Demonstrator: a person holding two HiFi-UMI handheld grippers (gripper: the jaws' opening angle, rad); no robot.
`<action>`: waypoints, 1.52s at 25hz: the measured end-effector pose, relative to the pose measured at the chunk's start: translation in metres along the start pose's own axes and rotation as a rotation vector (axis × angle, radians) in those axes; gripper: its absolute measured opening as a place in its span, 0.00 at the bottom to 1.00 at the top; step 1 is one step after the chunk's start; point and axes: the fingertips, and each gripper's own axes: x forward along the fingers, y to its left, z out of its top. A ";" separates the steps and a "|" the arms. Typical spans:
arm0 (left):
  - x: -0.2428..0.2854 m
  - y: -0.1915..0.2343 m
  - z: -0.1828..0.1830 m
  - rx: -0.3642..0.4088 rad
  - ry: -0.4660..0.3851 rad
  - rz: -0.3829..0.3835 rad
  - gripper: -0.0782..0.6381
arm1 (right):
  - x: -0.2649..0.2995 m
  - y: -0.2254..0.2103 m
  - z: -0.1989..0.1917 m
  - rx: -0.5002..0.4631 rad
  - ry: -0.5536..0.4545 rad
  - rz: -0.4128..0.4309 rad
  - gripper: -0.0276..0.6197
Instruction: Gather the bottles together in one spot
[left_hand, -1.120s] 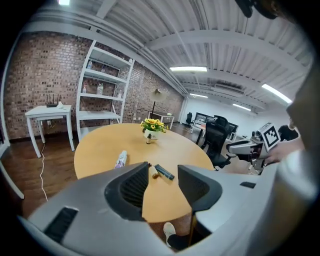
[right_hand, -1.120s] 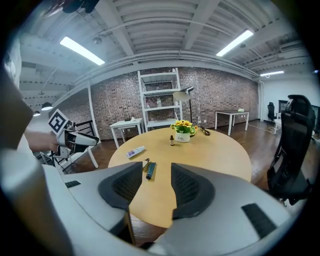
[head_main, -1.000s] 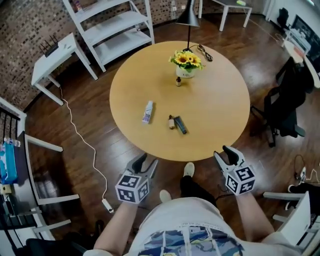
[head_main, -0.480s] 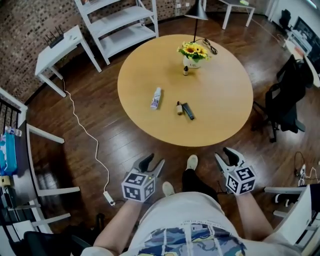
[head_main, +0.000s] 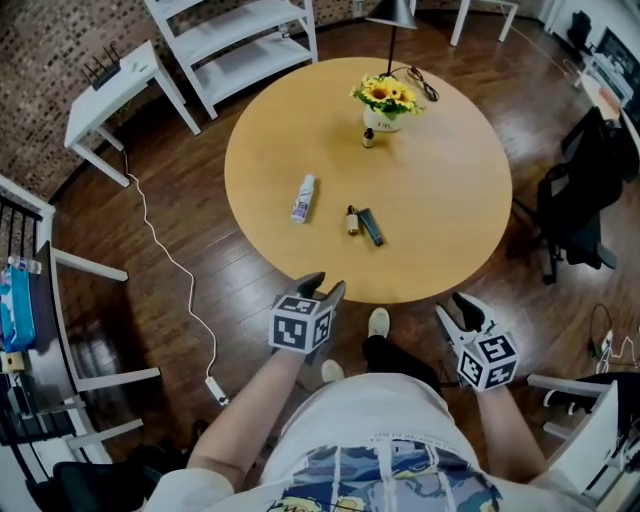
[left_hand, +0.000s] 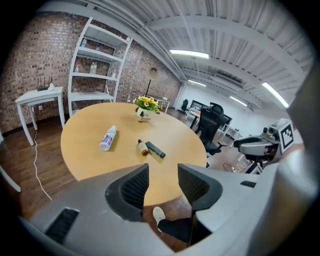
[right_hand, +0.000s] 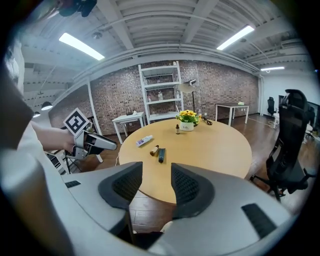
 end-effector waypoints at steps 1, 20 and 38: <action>0.016 0.001 0.010 0.003 0.010 0.003 0.36 | 0.005 -0.010 0.004 0.003 0.004 0.004 0.36; 0.075 0.063 0.096 -0.095 0.066 0.126 0.36 | 0.185 0.013 0.048 -0.101 0.129 0.349 0.36; 0.166 0.096 0.055 0.031 0.298 -0.135 0.36 | 0.157 0.038 0.039 0.020 0.137 -0.051 0.36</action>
